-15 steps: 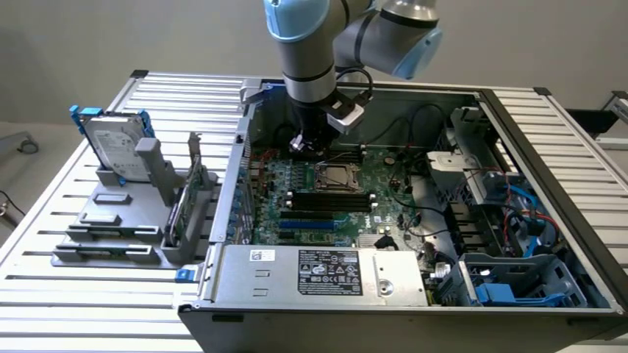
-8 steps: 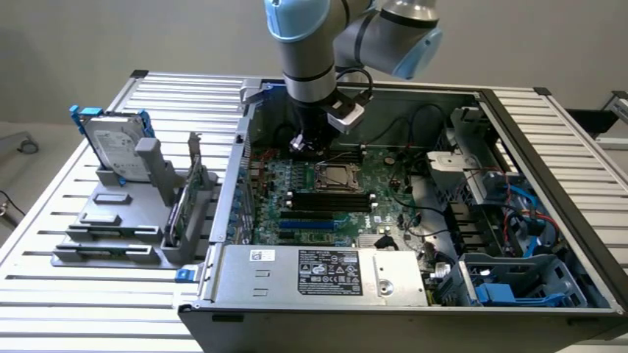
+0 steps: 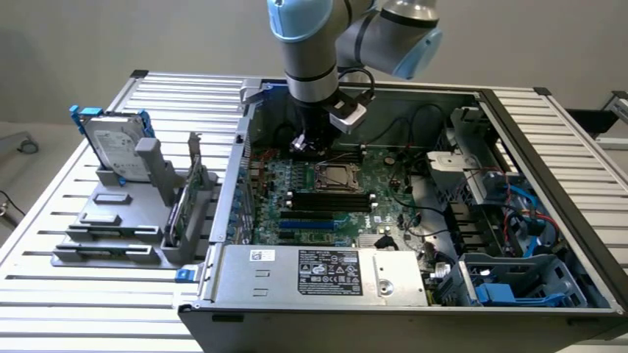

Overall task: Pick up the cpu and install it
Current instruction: 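Install the first cpu locking lever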

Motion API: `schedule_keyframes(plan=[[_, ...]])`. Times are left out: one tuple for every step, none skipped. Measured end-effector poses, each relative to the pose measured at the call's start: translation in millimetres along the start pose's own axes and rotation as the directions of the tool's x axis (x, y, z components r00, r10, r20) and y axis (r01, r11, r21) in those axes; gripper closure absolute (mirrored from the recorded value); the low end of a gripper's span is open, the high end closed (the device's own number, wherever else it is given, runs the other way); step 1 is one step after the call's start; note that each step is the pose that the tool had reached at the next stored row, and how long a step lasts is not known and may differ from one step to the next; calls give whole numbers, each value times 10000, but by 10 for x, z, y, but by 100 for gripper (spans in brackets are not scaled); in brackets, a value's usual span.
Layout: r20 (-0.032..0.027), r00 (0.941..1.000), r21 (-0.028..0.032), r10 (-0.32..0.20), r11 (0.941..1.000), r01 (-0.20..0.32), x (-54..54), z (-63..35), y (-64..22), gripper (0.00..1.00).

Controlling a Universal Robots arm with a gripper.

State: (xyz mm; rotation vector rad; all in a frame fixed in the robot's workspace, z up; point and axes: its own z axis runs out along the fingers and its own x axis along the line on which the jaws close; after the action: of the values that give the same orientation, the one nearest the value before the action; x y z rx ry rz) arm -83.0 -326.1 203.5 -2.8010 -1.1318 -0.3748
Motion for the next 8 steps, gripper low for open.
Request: schedule_keyframes(plan=[[0,10000,0,0,10000,0,2,1,2,89],[0,10000,0,0,10000,0,5,1,5,89],[0,10000,0,0,10000,0,7,2,7,89],[-1,10000,0,1,10000,-1,10,3,9,89],[0,10000,0,0,10000,0,11,4,11,89],[0,10000,0,0,10000,0,13,5,14,89],[0,10000,0,0,10000,0,16,6,16,89],[0,10000,0,1,10000,-1,18,7,18,89]])
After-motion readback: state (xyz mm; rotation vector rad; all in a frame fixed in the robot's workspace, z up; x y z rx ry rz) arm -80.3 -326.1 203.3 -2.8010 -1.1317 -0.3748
